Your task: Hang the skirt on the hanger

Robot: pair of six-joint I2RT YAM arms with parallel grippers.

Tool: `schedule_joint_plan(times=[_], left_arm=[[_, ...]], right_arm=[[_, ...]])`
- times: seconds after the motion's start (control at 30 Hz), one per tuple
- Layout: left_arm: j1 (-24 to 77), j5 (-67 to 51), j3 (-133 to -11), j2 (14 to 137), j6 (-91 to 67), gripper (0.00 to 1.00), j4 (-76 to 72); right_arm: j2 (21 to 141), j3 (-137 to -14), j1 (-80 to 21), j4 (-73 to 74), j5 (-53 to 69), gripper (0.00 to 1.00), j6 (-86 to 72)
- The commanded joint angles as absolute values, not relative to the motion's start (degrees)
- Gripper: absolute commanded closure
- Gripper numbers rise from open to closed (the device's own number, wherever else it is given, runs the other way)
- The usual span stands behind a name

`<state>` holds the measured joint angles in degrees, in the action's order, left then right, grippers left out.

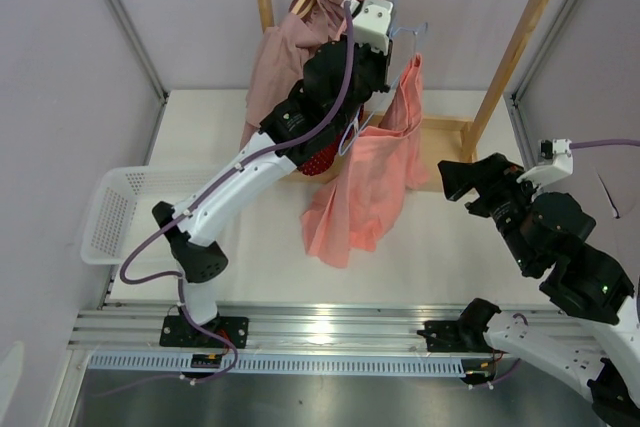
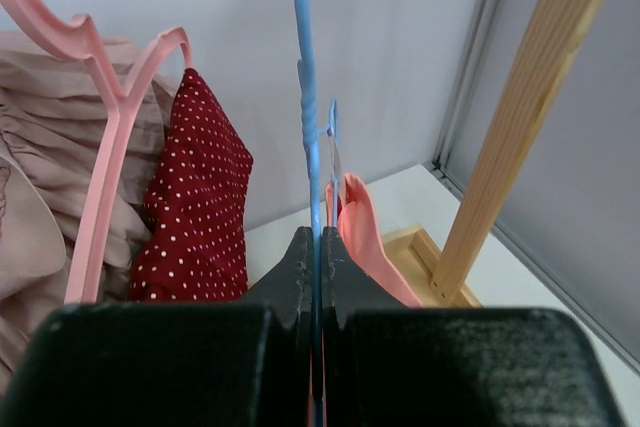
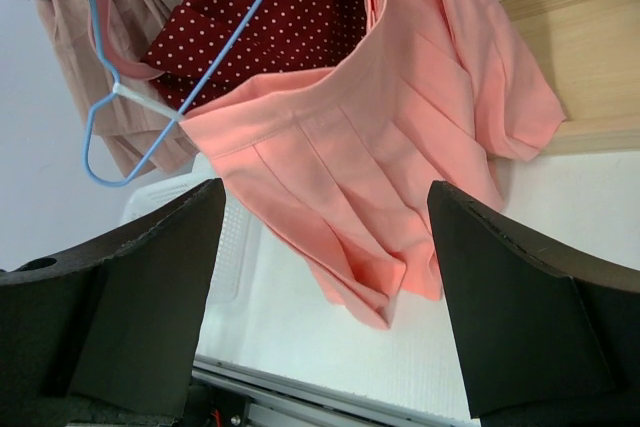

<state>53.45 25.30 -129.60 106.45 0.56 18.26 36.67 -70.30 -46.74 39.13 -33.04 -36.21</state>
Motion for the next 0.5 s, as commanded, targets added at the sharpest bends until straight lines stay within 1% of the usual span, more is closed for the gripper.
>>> schedule_joint_plan(times=[0.0, 0.23, 0.37, 0.47], left_arm=[[52.56, 26.20, -130.70, 105.73, 2.46, 1.00, 5.03], [52.12, 27.51, -130.17, 106.34, 4.13, 1.00, -1.47], [51.42, 27.69, -135.33, 109.93, 5.36, 1.00, -1.76], [50.80, 27.33, -136.40, 112.05, 5.45, 1.00, -3.51]], right_arm=[[37.79, -71.90, -46.58, 37.97, -33.75, 0.12, -35.07], [37.62, -70.05, -46.67, 36.56, -32.61, 0.13, -35.60], [37.79, -70.66, -46.58, 36.21, -32.00, 0.13, -34.89], [38.41, -70.67, -46.67, 36.39, -31.20, 0.13, -35.15]])
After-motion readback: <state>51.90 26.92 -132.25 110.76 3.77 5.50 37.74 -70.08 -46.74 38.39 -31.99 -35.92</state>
